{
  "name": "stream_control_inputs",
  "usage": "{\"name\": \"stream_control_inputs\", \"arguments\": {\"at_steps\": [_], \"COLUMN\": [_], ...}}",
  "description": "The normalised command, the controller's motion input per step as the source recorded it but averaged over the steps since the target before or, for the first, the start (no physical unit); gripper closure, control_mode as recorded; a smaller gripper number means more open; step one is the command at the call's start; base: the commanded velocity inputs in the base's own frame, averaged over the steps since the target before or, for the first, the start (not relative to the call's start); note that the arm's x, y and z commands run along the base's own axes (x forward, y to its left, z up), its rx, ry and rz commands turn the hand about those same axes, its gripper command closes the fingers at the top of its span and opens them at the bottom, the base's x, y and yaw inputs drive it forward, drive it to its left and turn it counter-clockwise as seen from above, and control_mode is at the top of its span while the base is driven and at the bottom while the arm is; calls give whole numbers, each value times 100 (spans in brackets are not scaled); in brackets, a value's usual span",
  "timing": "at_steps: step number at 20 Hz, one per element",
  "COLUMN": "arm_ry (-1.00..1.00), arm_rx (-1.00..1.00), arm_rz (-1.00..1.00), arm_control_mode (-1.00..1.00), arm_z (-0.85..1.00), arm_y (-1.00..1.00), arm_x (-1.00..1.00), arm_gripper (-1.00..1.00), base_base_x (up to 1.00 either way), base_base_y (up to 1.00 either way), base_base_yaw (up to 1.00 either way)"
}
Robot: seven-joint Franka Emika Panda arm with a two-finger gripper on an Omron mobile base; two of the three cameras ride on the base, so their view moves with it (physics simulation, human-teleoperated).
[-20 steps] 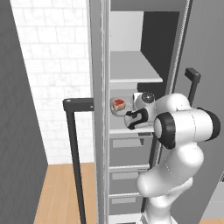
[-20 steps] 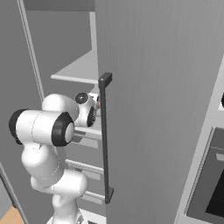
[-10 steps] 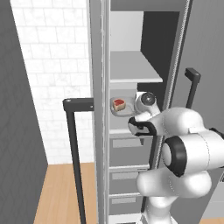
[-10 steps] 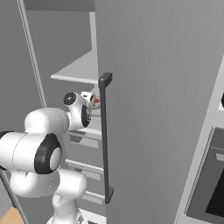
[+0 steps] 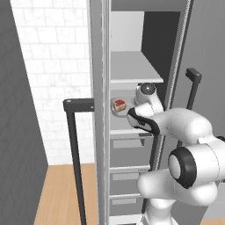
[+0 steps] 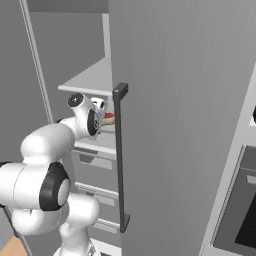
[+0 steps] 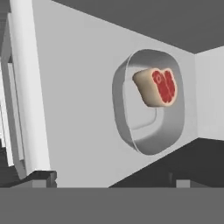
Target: Take the meat container that has the steak and place it on the second highest rack of the freezer. Then take the vegetable container that has the squash and corn and place it on the highest rack of the freezer.
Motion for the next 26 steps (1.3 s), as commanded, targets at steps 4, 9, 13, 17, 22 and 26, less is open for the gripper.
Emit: {"name": "stream_control_inputs", "arguments": {"at_steps": [4,9,13,17,22,26], "arm_ry": [2,0,1,4,6,12], "arm_rx": [0,0,0,0,0,-1], "arm_rz": [0,0,0,10,12,2], "arm_control_mode": [-100,-100,-100,-100,-100,-100], "arm_z": [0,0,5,23,47,54], "arm_y": [-6,0,-3,0,0,0], "arm_x": [-78,-99,-88,-38,-23,-29], "arm_gripper": [-100,-100,-100,-100,-100,-100], "base_base_x": [0,0,0,0,0,0], "base_base_y": [0,0,0,0,0,0], "base_base_yaw": [0,0,0,0,0,0]}}
